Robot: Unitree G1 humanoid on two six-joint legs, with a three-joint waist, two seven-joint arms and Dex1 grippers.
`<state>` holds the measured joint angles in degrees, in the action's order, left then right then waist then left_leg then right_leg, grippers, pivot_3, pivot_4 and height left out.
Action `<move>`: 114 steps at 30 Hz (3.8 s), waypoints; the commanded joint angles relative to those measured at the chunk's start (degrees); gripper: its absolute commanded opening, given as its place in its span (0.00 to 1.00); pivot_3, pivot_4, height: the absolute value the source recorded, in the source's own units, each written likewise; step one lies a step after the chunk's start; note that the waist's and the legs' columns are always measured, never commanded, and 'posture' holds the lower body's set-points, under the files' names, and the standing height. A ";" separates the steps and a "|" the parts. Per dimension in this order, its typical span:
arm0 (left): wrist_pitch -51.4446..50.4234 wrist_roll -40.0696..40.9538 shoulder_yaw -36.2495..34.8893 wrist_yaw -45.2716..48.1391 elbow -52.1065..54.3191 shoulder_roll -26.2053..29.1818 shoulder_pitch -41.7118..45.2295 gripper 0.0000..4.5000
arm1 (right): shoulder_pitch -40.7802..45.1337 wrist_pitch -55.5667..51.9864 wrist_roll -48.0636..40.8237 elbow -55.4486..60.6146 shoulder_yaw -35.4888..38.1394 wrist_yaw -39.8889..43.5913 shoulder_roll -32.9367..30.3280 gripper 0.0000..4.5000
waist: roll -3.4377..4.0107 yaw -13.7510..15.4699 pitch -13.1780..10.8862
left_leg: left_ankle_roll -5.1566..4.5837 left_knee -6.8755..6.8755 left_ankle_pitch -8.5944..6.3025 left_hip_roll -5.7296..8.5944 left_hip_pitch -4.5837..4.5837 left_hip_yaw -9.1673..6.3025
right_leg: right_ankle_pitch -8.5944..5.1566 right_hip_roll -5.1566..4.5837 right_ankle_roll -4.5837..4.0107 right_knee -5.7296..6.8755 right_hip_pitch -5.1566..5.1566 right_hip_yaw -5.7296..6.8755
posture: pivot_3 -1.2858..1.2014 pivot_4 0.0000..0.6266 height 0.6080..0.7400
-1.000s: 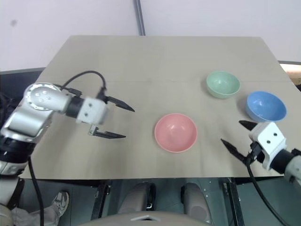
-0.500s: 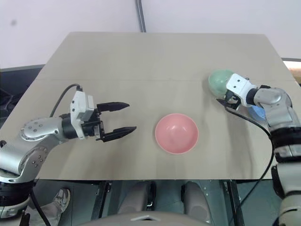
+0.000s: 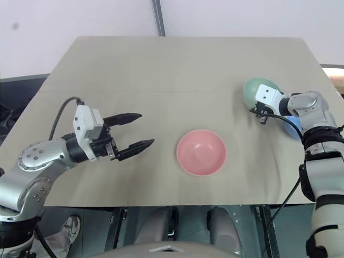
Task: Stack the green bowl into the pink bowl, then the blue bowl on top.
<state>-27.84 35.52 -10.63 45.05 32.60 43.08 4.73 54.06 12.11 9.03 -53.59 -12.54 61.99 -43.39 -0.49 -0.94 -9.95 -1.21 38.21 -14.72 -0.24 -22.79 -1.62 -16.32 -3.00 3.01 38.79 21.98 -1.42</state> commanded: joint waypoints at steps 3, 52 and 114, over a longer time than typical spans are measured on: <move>5.37 -0.69 -0.76 3.57 -3.88 -1.58 -0.44 1.00 | -7.15 -12.38 -9.43 30.03 8.74 2.57 -4.85 0.01 | 0.08 0.19 -0.04 | 0.00 0.00 0.00 -0.01 -0.02 -0.05 | 0.00 0.00 0.00 0.03 0.02 0.03 | 0.52 0.24 1.00; 11.91 3.33 -1.55 35.29 -19.78 4.16 5.31 1.00 | -40.09 -38.66 -17.34 46.26 19.82 -18.26 -14.32 0.82 | -0.11 -0.26 -0.20 | -0.04 -0.08 0.00 -0.04 -0.06 -0.07 | 0.04 0.01 -0.06 -0.24 -0.05 0.17 | 0.52 0.24 1.00; 9.68 1.62 -9.80 20.99 -7.89 5.44 -13.71 1.00 | -79.09 -52.30 -55.60 90.98 59.06 -2.33 -12.69 0.99 | -0.24 1.57 -0.24 | -0.11 -0.02 -0.05 -0.28 0.05 -0.11 | 0.12 -0.04 -0.19 -0.74 -0.36 0.21 | 0.52 0.24 1.00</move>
<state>-18.14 35.32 -18.42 65.06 22.39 47.84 -8.97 -25.57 -42.37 -47.70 37.09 44.50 59.12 -56.04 -0.74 0.63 -10.19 -1.32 38.21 -14.77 -0.58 -22.74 -1.73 -16.19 -2.98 2.78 38.05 21.62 -1.20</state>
